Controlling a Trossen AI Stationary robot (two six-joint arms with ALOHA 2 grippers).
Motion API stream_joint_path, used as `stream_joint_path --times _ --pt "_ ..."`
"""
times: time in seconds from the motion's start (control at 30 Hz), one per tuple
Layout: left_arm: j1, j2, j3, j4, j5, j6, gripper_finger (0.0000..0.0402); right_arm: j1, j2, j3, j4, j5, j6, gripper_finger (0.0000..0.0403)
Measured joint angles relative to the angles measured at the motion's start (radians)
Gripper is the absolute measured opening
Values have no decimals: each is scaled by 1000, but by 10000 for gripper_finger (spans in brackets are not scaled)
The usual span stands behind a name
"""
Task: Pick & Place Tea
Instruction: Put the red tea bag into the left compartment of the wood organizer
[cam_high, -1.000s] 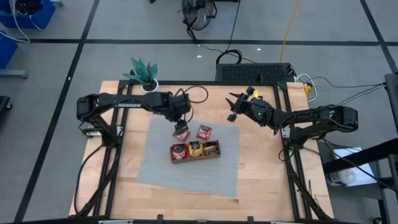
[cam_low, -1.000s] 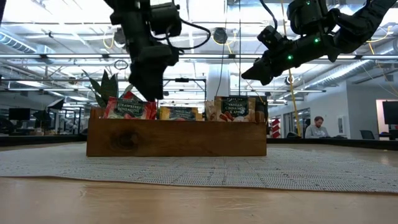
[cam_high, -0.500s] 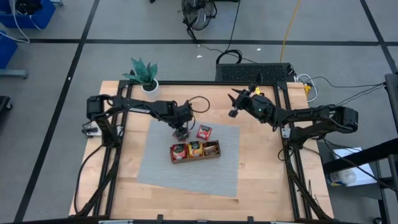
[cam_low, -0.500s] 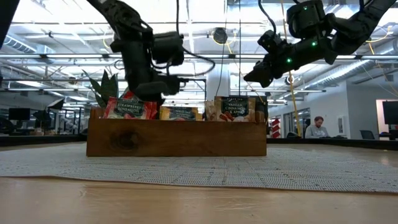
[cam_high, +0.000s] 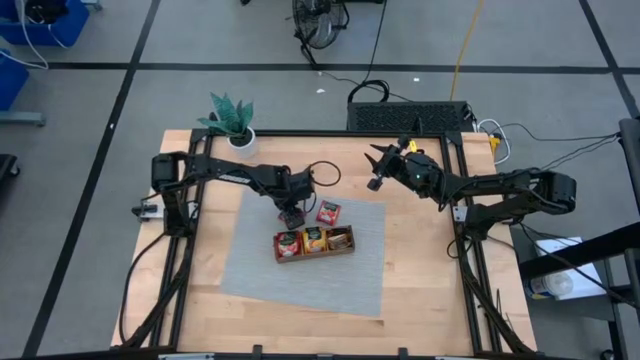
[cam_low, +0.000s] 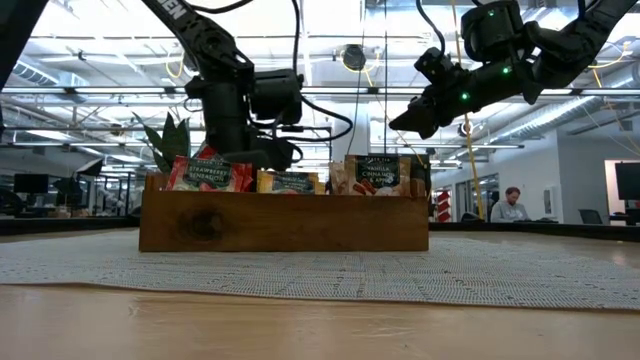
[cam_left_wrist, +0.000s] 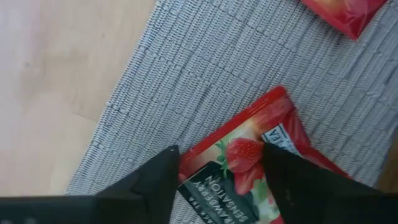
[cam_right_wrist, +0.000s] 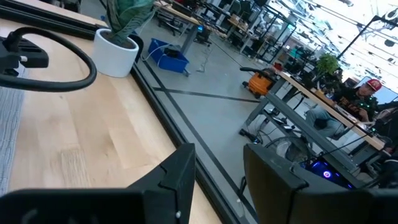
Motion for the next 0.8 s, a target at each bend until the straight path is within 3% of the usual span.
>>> stream_joint_path --times 0.1,0.23,0.3,0.63,0.8 --pt "-1 -30 -3 -7 -5 11 175 0 0 0 0 0 1 123" --pt "0 -58 -7 -16 -11 14 55 0 0 0 -2 1 1 123" --pt "-3 -71 -7 -23 -22 18 16 0 0 0 -3 1 1 123" --pt "-37 -226 -1 -45 -262 58 2 0 0 0 -3 2 2 123" --pt "-38 -298 1 -51 -161 -34 3 0 0 -1 -3 2 2 123"
